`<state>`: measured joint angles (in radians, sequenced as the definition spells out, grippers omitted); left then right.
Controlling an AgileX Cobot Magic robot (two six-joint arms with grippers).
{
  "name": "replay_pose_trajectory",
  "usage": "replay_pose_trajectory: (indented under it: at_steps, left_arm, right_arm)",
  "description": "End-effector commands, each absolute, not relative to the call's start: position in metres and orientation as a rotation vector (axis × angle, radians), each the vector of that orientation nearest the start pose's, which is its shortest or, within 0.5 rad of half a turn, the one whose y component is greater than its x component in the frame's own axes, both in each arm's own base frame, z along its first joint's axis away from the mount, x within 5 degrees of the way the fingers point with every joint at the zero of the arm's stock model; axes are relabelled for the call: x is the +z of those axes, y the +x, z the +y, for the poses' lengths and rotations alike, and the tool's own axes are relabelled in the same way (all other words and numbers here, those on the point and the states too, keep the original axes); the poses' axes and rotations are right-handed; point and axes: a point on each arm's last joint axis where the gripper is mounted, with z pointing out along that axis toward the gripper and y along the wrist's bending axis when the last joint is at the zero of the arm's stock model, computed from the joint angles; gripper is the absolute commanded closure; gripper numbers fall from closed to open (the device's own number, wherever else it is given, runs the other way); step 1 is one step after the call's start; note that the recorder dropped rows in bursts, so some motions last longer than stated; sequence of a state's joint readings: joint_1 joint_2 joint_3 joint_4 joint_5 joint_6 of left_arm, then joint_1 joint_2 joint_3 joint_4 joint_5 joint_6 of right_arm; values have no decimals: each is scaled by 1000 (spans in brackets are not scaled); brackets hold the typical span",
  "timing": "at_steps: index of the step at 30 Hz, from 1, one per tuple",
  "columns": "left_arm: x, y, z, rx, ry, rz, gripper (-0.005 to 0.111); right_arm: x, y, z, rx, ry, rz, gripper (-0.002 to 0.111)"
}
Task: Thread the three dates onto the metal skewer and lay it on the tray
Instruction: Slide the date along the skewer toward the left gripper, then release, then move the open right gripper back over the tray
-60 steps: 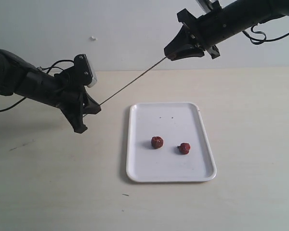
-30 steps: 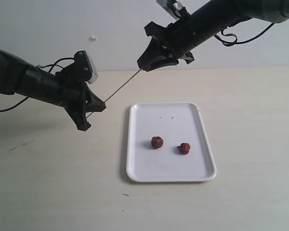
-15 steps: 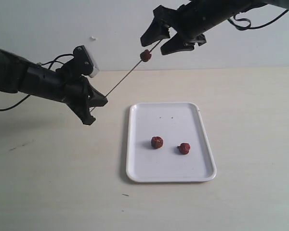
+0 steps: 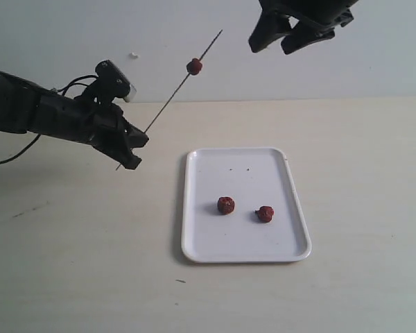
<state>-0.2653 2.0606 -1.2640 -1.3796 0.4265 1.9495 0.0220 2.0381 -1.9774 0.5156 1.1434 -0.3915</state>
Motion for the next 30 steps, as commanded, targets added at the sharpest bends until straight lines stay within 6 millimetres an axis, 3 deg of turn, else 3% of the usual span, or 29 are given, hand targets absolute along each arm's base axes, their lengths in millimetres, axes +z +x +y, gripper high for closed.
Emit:
replay_pose_trajectory:
  at_steps: [1, 7, 13, 19, 24, 27, 30]
  left_arm:
    - [153, 410, -145, -308, 990, 2066, 107]
    - [154, 414, -140, -265, 890, 2109, 107]
    - [155, 409, -146, -349, 927, 2105, 107]
    - [151, 406, -143, -364, 899, 2205, 107]
    - [145, 396, -142, -437, 906, 2346, 107]
    - [142, 388, -143, -488, 963, 2403, 107]
    - [141, 388, -141, -461, 978, 2413, 107]
  right_arm:
    - [311, 441, 37, 407, -298, 2679, 54]
    - [281, 435, 40, 412, -342, 2774, 40]
    - [249, 421, 62, 442, -472, 2871, 41]
    - [217, 403, 87, 478, -515, 2972, 41]
    - [193, 394, 106, 438, -660, 2909, 41]
    - [191, 398, 108, 440, -728, 2829, 41]
    - [186, 400, 105, 370, -905, 2724, 42]
